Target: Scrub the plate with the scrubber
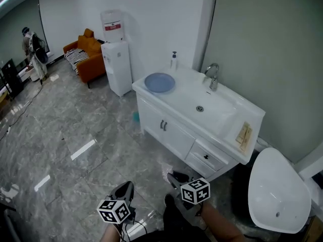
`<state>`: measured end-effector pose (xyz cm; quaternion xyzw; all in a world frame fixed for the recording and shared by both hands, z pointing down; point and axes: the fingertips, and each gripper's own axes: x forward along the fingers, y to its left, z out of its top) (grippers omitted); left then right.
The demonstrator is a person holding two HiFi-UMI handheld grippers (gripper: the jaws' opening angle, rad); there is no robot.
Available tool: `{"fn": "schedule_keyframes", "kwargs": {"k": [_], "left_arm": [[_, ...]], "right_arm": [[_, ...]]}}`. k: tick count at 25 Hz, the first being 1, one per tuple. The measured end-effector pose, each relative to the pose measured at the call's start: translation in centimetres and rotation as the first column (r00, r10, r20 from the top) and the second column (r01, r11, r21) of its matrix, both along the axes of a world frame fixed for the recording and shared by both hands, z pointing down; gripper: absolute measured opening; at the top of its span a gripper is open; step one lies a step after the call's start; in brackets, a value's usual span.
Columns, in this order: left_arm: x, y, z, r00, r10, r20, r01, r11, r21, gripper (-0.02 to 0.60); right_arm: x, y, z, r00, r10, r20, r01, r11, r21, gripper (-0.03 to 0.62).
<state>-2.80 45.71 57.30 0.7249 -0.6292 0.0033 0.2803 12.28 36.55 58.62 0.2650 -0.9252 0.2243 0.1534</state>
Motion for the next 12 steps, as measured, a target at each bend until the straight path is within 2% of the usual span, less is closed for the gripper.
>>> {"fn": "schedule_keyframes", "kwargs": {"k": [8, 12], "left_arm": [[-0.8, -8.4, -1.6, 0.999, -0.038, 0.004, 0.038, 0.999, 0.005, 0.017], [-0.4, -12.0, -1.6, 0.999, -0.04, -0.002, 0.04, 0.999, -0.008, 0.017]], "right_arm": [[-1.6, -9.6, -1.5, 0.999, -0.032, 0.026, 0.032, 0.999, -0.004, 0.078], [-1.5, -12.6, -1.0, 0.998, -0.066, 0.0, 0.066, 0.998, -0.01, 0.078]]}}
